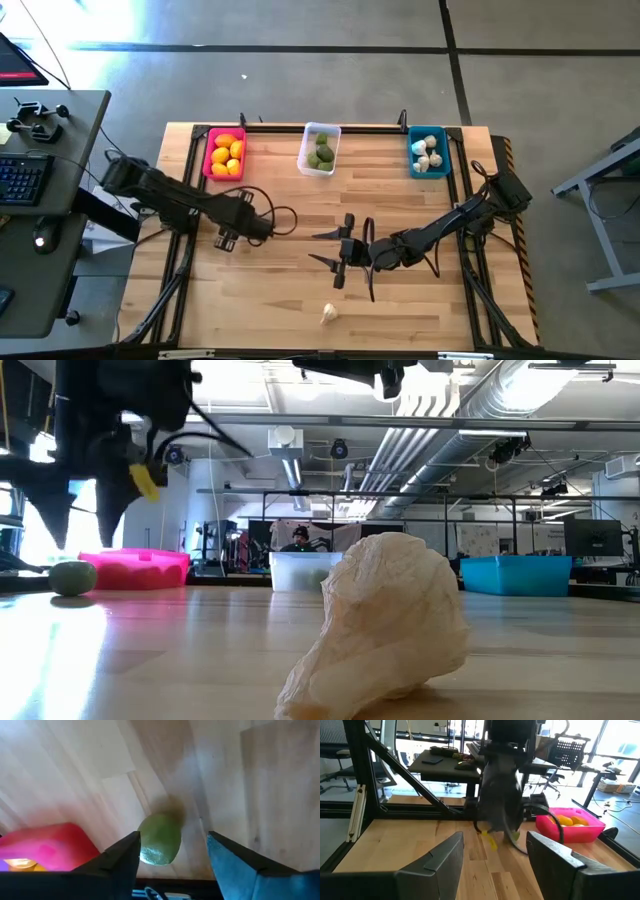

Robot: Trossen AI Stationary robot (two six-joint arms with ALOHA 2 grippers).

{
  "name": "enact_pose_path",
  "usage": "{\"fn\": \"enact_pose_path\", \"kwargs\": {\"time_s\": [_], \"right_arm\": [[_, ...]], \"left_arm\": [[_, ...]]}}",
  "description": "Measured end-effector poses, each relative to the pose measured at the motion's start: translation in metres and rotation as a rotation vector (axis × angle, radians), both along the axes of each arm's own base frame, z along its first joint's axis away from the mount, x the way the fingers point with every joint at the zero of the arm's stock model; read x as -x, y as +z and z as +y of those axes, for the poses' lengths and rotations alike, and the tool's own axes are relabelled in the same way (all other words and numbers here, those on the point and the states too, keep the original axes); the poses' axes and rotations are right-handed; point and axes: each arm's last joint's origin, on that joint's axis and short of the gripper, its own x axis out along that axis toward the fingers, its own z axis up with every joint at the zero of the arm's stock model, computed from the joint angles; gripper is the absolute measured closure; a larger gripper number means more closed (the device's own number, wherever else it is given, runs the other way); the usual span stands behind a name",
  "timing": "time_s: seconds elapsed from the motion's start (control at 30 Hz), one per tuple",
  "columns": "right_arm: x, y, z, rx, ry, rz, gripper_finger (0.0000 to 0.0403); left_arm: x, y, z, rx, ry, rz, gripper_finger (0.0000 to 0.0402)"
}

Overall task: Sort produce into baskets
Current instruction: Put the lime into the white bin

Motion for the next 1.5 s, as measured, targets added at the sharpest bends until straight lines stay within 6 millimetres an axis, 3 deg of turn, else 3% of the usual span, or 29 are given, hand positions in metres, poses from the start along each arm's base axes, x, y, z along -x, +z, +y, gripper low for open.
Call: {"fn": "enact_pose_path", "kwargs": {"time_s": [0.33, 0.67, 0.83, 1.03, 1.13, 1.27, 1.5], "right_arm": [[0.0, 0.0, 0.0, 0.002, 0.0, 0.004, 0.0197], [0.0, -0.001, 0.0, 0.005, 0.0, 0.011, 0.0197], [0.0, -0.001, 0.0, 0.005, 0.0, 0.011, 0.0197], [0.0, -0.001, -0.001, 0.004, -0.002, 0.01, 0.0197], [0.0, -0.001, -0.001, 0.001, -0.003, 0.01, 0.0197], [0.0, -0.001, -0.001, 0.001, -0.005, 0.01, 0.0197], [0.0, -0.001, -0.002, 0.001, -0.005, 0.01, 0.0197]], "left_arm": [[-0.011, -0.026, 0.015, -0.081, -0.016, 0.146, 0.017], [0.005, -0.052, 0.032, -0.036, 0.009, 0.199, 0.0171], [0.014, -0.061, 0.036, -0.033, 0.018, 0.227, 0.0197], [0.017, -0.063, 0.036, -0.04, -0.042, 0.249, 0.0264], [0.011, -0.06, 0.035, -0.022, -0.052, 0.217, 0.0289], [-0.006, -0.053, 0.036, 0.009, -0.039, 0.119, 0.0289], [-0.058, -0.028, 0.052, 0.162, 0.038, -0.244, 0.029]]}}
